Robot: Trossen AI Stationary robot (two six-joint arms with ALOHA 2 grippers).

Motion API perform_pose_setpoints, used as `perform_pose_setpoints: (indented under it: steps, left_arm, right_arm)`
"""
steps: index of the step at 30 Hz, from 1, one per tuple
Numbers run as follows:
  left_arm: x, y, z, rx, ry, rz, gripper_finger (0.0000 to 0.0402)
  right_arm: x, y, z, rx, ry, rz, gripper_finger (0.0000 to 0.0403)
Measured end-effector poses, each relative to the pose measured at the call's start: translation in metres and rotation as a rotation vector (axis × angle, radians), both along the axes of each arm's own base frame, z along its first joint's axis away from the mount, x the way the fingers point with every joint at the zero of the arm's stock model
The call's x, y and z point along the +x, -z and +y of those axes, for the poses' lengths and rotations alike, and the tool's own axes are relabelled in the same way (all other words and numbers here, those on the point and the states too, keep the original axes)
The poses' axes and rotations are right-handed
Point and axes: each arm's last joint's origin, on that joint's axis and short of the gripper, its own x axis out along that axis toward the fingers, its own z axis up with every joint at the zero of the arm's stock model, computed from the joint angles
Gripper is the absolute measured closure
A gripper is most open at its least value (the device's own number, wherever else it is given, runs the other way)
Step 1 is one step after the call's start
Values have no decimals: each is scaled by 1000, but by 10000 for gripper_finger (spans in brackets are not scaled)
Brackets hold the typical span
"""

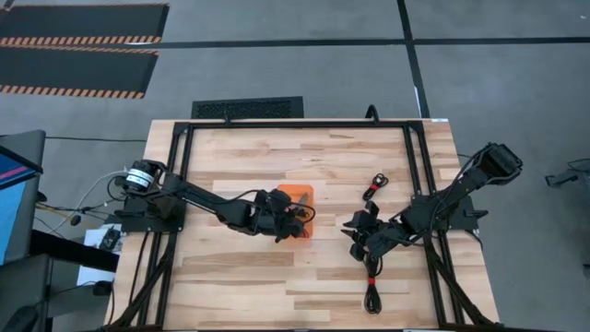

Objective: Pick and place USB-C Cables
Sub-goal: Put the blue charger cable into the orange bin, then put the bottom black charger cable into the orange bin

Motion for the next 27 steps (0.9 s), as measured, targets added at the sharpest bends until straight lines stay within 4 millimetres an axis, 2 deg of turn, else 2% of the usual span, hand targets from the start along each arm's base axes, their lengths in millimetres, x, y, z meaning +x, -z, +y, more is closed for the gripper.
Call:
perform_pose_setpoints:
  steps: [5,9,17,27]
  left_arm:
    - [-1,0,0,50,50,47,220]
    - [1,0,-1,78,118,68,196]
    - [10,-12,-17,140,292,-26,194]
    - [19,-31,-46,251,706,-184,195]
  right_arm:
    - [0,0,0,-1,0,0,287]
    - [0,0,-2,-20,10,-2,287]
    - [-1,0,0,-14,11,-4,287]
    - [-8,1,12,13,-16,-2,287]
